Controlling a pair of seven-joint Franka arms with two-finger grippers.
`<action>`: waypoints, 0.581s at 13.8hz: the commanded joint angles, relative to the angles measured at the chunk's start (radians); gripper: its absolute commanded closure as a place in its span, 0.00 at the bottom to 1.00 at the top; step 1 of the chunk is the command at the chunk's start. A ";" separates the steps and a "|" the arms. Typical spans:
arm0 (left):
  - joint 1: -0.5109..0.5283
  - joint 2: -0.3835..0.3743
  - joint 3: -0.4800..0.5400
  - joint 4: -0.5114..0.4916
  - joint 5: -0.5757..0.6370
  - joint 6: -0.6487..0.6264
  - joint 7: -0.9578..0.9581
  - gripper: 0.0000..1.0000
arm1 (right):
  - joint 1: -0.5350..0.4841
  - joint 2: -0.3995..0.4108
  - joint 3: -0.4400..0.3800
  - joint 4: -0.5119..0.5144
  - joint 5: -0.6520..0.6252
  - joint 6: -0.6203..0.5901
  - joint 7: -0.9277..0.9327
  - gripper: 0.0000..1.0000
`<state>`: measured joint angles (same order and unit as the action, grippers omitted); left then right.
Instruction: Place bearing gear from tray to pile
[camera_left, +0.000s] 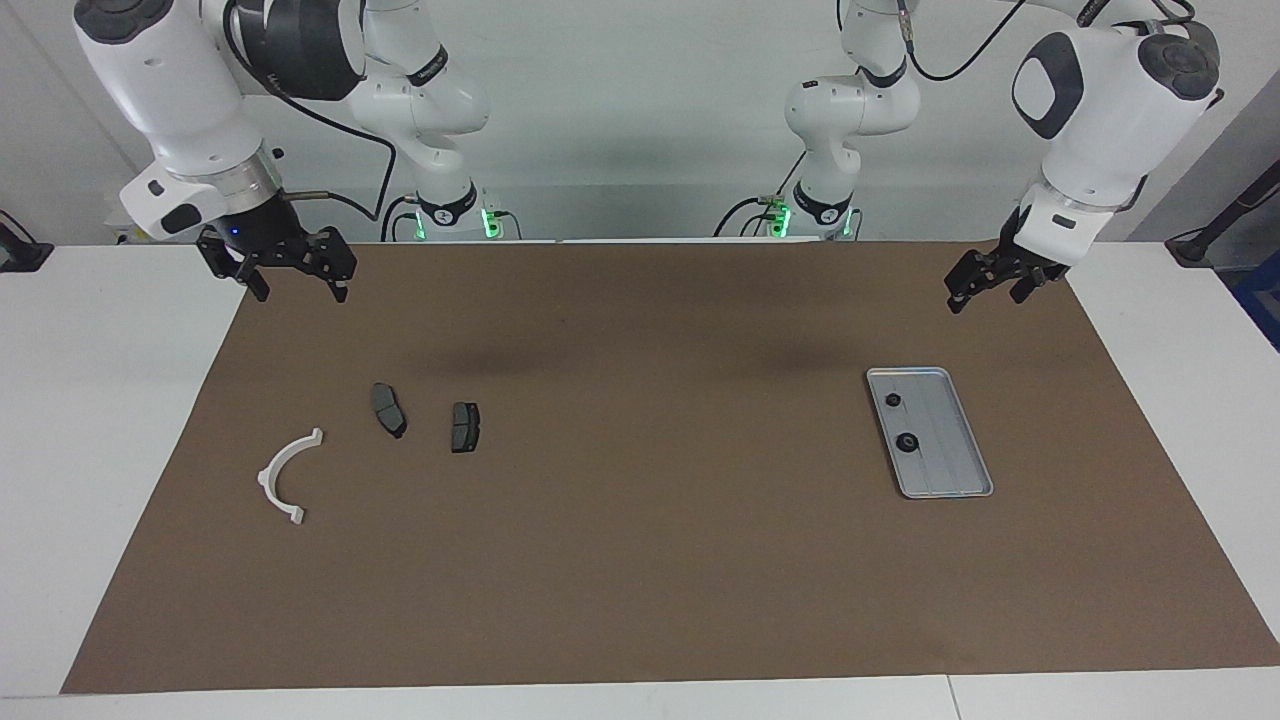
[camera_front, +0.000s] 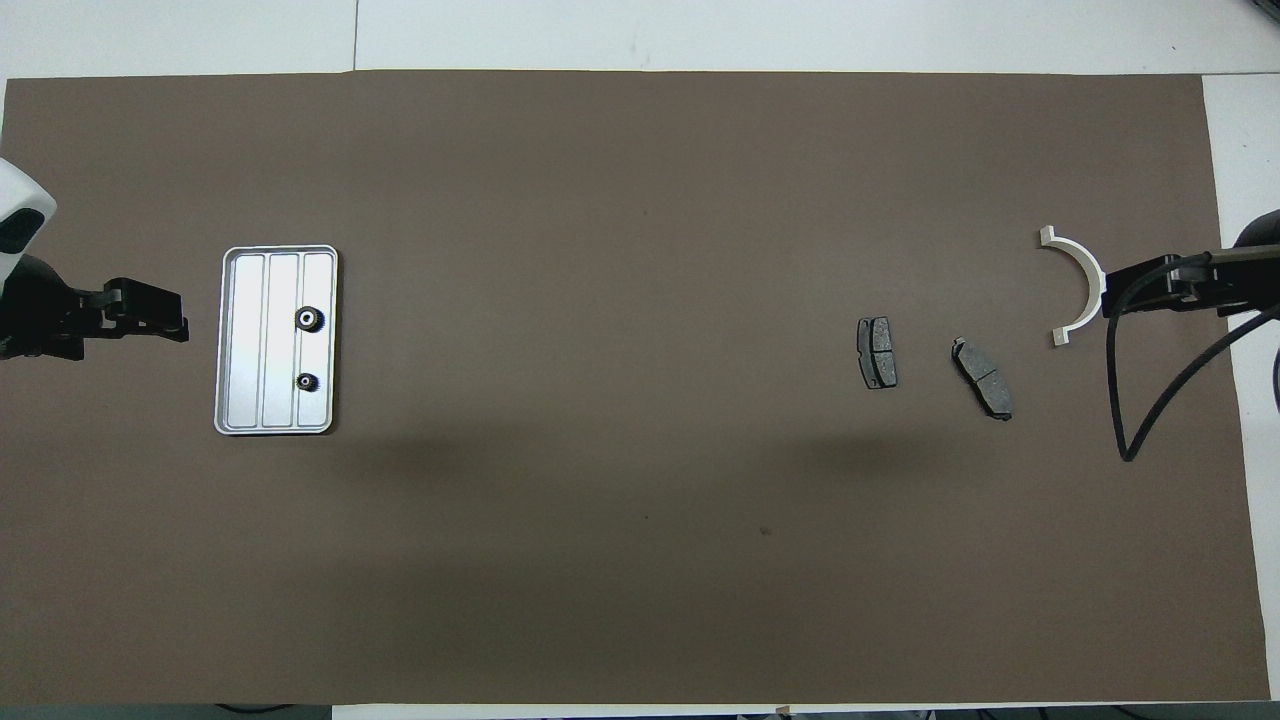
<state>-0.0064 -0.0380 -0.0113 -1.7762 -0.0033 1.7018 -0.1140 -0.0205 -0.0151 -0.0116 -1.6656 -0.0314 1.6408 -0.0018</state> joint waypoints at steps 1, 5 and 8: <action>-0.001 -0.016 0.002 -0.009 -0.012 0.012 0.014 0.00 | -0.013 -0.017 0.002 -0.020 0.010 0.014 -0.014 0.00; -0.001 -0.017 0.002 -0.011 -0.012 0.012 0.010 0.00 | -0.013 -0.017 0.002 -0.020 0.010 0.014 -0.014 0.00; 0.000 -0.017 0.002 -0.011 -0.012 0.009 0.004 0.00 | -0.013 -0.017 0.001 -0.020 0.010 0.014 -0.015 0.00</action>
<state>-0.0064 -0.0383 -0.0114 -1.7762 -0.0033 1.7022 -0.1140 -0.0205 -0.0154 -0.0131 -1.6656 -0.0314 1.6408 -0.0018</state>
